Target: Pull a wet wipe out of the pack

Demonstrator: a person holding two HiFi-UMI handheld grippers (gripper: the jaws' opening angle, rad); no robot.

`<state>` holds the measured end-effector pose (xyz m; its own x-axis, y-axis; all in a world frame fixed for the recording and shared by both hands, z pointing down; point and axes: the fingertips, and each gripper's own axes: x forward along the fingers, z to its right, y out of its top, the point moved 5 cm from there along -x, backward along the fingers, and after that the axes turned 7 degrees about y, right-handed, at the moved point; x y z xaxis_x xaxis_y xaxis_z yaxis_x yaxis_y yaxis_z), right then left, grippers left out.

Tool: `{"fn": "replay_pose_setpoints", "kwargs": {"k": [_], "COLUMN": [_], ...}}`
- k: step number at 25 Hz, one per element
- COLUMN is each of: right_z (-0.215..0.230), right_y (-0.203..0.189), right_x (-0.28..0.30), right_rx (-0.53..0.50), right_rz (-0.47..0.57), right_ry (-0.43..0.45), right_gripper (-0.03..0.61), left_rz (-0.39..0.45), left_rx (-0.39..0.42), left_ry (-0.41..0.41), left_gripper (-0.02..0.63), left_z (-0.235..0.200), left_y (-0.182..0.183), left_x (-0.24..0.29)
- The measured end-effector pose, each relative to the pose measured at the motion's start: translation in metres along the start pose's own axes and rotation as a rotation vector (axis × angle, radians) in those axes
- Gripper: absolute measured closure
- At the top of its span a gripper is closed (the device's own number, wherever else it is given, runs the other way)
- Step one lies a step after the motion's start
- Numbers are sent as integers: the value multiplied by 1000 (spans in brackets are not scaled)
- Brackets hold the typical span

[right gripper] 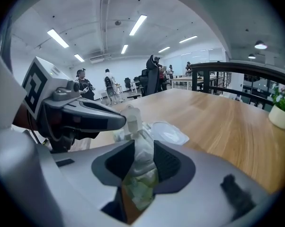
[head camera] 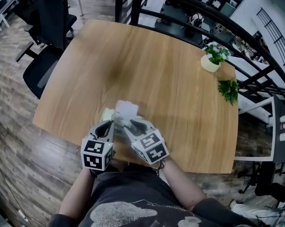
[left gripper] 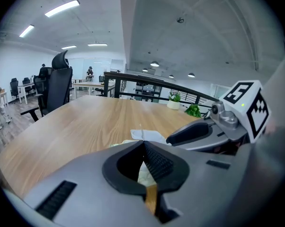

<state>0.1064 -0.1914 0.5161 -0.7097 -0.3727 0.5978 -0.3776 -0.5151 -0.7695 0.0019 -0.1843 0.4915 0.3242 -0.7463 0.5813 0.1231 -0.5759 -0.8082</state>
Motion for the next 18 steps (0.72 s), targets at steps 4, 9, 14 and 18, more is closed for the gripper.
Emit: {"fn": "replay_pose_setpoints", "kwargs": {"k": [4,9,14,18], "right_z": [-3,-5,-5,-2], "right_y": [-2,-3,-3,-6], "right_x": [3,6,2,-2], "right_rx": [-6,20,3,2], "right_rz": [-15,-10,-22,-26], "right_ry": [33,33,52,46], "right_gripper": [458,538,546,548], "left_rz": [-5,-13,-9,-7], "left_rx": [2,3,0,1], "left_ry": [-2,-1,10,18], "left_gripper": [600,600,600,600], "left_z": [1,4,4,4], "left_y": [0,-1,0,-2], "left_x": [0,-1,-2,-2]}}
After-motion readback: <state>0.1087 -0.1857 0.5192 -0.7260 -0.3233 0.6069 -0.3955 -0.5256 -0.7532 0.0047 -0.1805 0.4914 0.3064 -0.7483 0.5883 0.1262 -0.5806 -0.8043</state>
